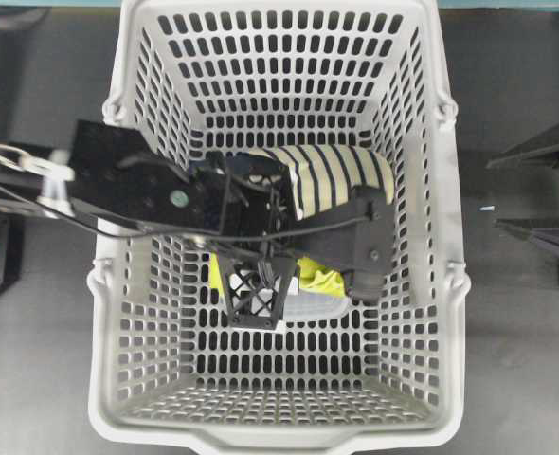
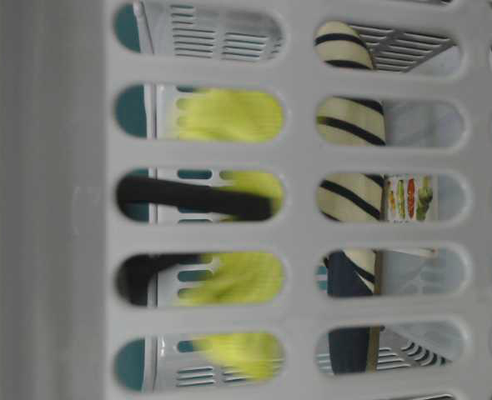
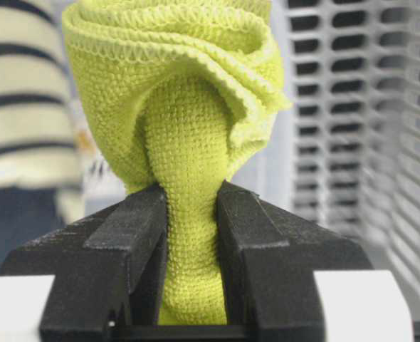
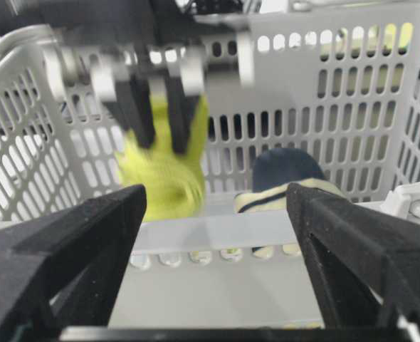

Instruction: Pick up the yellow cloth from the shopping basket with the left arm.

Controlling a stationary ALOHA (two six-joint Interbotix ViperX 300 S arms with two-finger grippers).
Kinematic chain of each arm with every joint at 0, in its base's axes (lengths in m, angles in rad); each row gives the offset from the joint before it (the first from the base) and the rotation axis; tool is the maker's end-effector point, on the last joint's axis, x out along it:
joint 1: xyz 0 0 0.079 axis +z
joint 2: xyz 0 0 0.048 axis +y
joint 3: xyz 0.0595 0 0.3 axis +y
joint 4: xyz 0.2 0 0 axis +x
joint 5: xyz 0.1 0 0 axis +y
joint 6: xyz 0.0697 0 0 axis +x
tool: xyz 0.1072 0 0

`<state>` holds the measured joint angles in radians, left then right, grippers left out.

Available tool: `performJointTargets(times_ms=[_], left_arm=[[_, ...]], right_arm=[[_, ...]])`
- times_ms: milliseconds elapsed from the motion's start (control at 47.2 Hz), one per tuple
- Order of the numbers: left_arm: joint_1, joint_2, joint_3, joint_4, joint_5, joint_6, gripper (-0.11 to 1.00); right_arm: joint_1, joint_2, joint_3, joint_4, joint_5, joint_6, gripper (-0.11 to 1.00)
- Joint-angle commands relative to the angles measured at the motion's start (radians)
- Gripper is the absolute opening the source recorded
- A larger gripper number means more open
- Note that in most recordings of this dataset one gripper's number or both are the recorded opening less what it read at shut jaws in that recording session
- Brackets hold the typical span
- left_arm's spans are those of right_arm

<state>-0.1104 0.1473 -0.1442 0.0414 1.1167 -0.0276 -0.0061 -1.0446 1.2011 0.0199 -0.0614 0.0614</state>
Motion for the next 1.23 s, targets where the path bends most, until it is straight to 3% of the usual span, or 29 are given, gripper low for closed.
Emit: performJointTargets(times_ms=[0,127,339,1208], left_arm=[[-0.003,-0.038,-0.164,0.003,0.117,-0.005,0.19],[0.005,-0.034,-0.291,0.003,0.209,-0.006,0.19],[0.011,-0.008,-0.38,0.003,0.301,-0.005,0.19],[0.008,0.0,-0.379,0.003,0.327,-0.014,0.19]], right_arm=[[-0.002,0.005,-0.008,0.003,-0.005,0.0,0.76],[-0.002,0.003,-0.006,0.003,-0.005,0.0,0.76],[-0.002,-0.003,-0.006,0.003,-0.005,0.0,0.76],[-0.002,-0.026,-0.005,0.005,-0.005,0.003,0.74]])
